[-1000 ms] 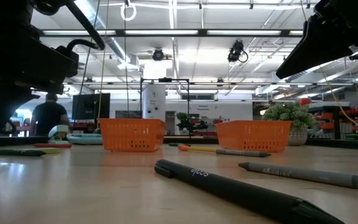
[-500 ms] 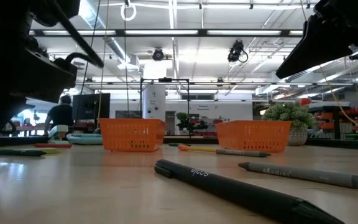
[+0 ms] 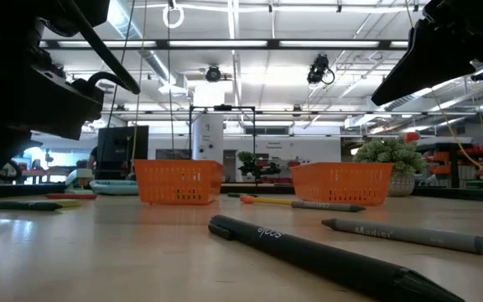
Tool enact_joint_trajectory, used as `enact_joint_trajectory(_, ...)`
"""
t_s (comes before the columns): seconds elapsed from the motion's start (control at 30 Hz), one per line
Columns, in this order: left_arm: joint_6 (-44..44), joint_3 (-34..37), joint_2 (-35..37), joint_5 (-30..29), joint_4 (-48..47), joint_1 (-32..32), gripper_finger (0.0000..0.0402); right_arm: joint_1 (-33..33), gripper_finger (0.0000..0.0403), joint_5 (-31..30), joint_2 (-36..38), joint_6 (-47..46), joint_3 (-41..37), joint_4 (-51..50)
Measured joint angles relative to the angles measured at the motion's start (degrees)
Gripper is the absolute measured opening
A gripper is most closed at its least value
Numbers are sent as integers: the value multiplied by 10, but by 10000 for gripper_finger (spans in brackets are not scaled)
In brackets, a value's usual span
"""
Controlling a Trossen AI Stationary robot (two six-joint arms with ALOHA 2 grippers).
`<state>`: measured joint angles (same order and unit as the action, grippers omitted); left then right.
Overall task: Sort crayons/erasers/pens/pencils in bins
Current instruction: Put the white pencil into the bottom left orange bin
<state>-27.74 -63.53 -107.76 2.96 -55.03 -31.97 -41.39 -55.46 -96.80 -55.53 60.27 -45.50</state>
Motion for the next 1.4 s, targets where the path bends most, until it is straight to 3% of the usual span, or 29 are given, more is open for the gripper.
enact_joint_trajectory(0.3,29,-6,0,-5,-5,10,7,0,129,-2,0,0,0,0)
enact_joint_trajectory(0.53,61,-6,0,-9,-4,10,21,0,129,-2,0,1,0,0)
enact_joint_trajectory(0.73,95,-9,0,-15,-8,10,6,0,129,-2,0,1,0,0)
enact_joint_trajectory(0.97,147,-56,-4,-71,-45,10,16,0,129,-2,0,1,0,0)
enact_joint_trajectory(1.4,214,-101,-2,-95,-45,11,10,0,129,-2,0,1,0,0)
